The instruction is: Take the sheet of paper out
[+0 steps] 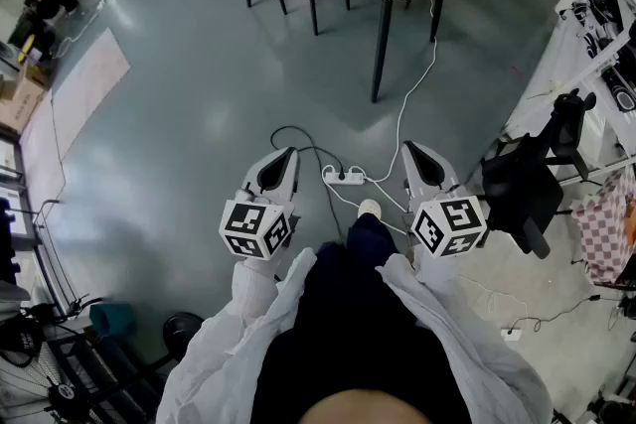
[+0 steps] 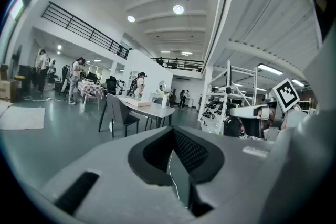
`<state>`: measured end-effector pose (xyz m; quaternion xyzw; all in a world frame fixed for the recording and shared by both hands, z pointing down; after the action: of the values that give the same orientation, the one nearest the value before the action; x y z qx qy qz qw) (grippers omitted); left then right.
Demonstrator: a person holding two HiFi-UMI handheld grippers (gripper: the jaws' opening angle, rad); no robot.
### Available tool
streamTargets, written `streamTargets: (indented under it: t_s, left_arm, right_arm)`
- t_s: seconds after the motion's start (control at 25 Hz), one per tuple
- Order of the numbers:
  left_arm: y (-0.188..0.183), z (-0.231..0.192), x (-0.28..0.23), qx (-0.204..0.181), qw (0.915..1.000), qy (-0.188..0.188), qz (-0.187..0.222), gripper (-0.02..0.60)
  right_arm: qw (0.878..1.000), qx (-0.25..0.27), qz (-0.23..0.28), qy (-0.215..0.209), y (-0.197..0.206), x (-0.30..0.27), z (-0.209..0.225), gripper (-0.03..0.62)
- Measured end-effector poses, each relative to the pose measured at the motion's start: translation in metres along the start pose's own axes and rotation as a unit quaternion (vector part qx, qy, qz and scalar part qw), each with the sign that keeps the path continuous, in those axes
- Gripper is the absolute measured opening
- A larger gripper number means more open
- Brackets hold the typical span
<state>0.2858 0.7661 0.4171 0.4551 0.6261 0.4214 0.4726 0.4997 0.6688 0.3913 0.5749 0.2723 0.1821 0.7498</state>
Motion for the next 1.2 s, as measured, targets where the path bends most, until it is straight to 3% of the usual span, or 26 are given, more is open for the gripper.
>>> streamTargets:
  t_s: [0.6, 0.88, 1.2]
  left_arm:
    - [0.008, -0.013, 0.026, 0.004, 0.9999, -0.005, -0.009, 0.005]
    - [0.006, -0.029, -0.009, 0.010, 0.9996, -0.023, -0.011, 0.005]
    - [-0.024, -0.064, -0.093, 0.010, 0.9991, -0.040, 0.006, 0.019]
  right_arm:
    - [0.999, -0.007, -0.031, -0.020, 0.019, -0.002, -0.028, 0.014]
    - [0.999, -0.018, -0.037, -0.032, 0.018, -0.042, 0.001, 0.014]
    - [0.997, -0.018, -0.046, -0.055, -0.004, -0.124, 0.050, 0.014]
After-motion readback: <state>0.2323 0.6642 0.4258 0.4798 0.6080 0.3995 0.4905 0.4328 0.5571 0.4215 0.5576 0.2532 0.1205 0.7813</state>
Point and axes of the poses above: the fingertips, and each gripper's own axes: x backward along the fingers, z to its right, y out of its underside, the point moved 4 cm from there along x, backward along the fingers, and after that the axes turned 1 degree about y, right-handed, at the moved point
